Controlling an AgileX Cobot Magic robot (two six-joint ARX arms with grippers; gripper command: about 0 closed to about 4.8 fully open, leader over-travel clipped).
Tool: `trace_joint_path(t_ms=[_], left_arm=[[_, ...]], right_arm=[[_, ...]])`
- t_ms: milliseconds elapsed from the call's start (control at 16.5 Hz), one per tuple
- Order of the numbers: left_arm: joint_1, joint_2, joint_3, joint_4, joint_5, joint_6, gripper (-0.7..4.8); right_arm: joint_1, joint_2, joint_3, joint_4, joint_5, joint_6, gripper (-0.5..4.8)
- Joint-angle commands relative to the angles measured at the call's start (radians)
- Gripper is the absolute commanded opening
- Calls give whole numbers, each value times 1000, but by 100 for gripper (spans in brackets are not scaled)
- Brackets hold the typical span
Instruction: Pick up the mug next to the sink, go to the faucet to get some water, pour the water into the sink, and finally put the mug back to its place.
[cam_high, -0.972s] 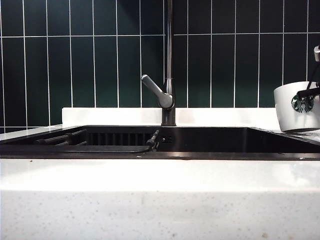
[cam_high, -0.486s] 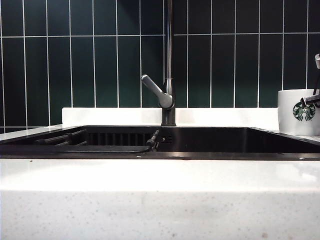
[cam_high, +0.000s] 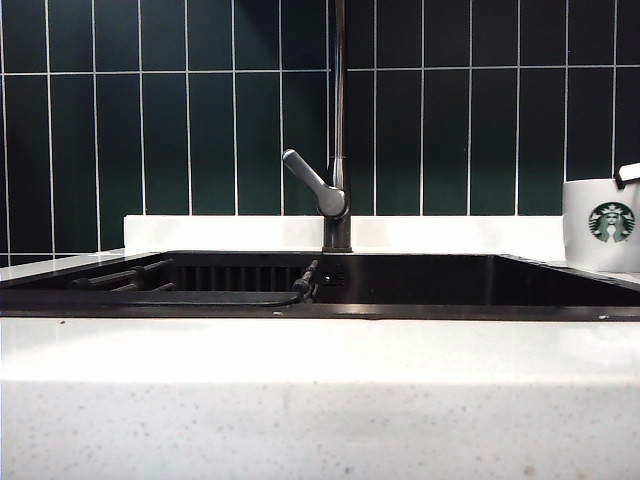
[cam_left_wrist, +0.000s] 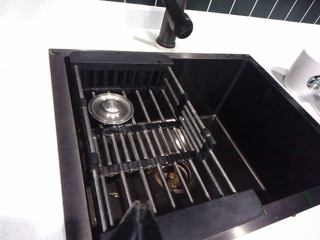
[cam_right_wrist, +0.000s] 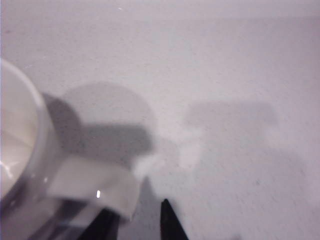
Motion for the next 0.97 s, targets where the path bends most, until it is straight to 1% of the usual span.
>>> trace_joint_path(t_ms=[61, 182, 365, 608, 972], left_arm=[[-1, 0, 2, 11, 4, 23, -6], [-1, 0, 2, 14, 4, 23, -6], [-1, 0, 2, 13, 6, 23, -6], [-1, 0, 2, 13, 8, 23, -6], [-1, 0, 2, -25, 8, 24, -6]], right_arm=[[1, -62, 4, -117, -8, 62, 121], [1, -82, 2, -136, -31, 61, 121], [1, -85, 1, -148, -39, 62, 122], [1, -98, 0, -235, -47, 62, 121], [17, -266, -2, -348, -109, 65, 116]])
